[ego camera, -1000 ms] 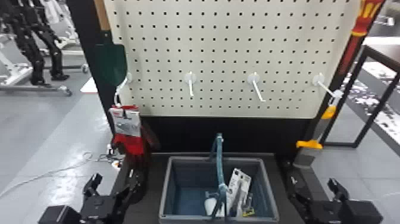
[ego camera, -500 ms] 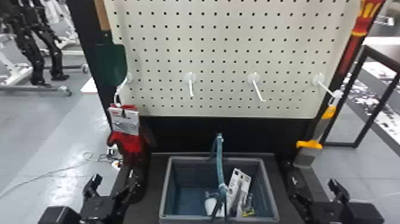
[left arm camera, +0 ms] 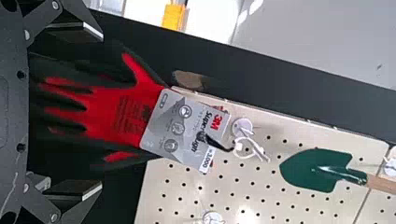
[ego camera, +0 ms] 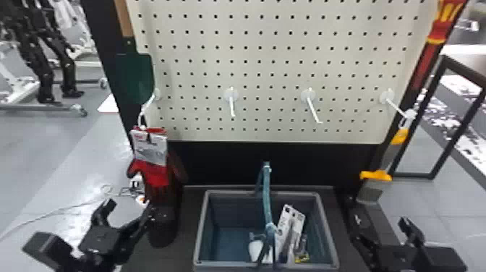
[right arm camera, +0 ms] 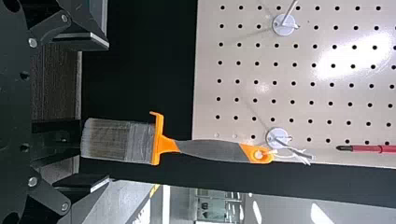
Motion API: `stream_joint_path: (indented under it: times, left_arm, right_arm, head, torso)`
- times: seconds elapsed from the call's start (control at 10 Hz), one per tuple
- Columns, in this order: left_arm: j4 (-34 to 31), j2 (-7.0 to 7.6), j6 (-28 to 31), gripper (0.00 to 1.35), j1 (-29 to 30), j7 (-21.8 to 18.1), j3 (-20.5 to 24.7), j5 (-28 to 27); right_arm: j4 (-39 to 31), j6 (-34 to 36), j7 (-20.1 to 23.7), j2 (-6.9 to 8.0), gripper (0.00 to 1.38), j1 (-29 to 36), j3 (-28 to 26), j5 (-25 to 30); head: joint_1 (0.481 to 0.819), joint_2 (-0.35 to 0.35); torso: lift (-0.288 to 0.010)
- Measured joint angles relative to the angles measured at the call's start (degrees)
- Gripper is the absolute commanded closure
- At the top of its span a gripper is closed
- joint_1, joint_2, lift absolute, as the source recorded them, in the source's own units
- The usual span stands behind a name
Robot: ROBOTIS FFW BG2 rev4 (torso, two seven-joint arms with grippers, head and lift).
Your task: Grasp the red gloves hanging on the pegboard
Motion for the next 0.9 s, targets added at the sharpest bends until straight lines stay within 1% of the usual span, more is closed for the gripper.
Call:
stream_joint_path:
  times: [0.2,0.4,0.5,0.6,0.7,0.9]
  left_arm:
    - [0.81,-0.11,7.06,0.18,-3.34,-10.01,6.66,0.11]
    - [1.18,-0.02,13.29,0.18,-6.92,-17.97,12.11,-0.84]
    - [1.2,0.36,17.04,0.18,-9.2,-21.9,14.77,-2.04]
    - [1.47,1.29,21.4,0.18,-11.98,-25.62,16.84,-3.54]
    - [2.25,2.8,25.39,0.18,-14.75,-28.65,17.61,-4.41]
    - [4.04,6.14,31.34,0.18,-18.85,-32.81,17.11,-4.53]
  right_arm:
    - [0.06,-0.07,0.0,0.0,0.28,0.0,0.01,-0.01]
    - [0.09,-0.15,0.0,0.0,0.28,0.0,0.01,-0.07]
    - [0.09,-0.22,0.0,0.0,0.28,0.0,0.04,-0.09]
    - [0.09,-0.25,0.0,0.0,0.28,0.0,0.08,-0.08]
    - [0.11,-0.3,0.06,0.0,0.28,-0.02,0.11,0.0]
    - [0.28,-0.6,0.09,0.0,0.28,-0.11,0.2,0.09]
  head:
    - [0.549,0.0]
    - [0.549,0.0]
    - [0.549,0.0]
    - [0.549,0.0]
    - [0.549,0.0]
    - [0.549,0.0]
  torso:
    - [-0.1]
    - [-0.1]
    - [-0.1]
    - [-0.1]
    - [-0.1]
    - [-0.1]
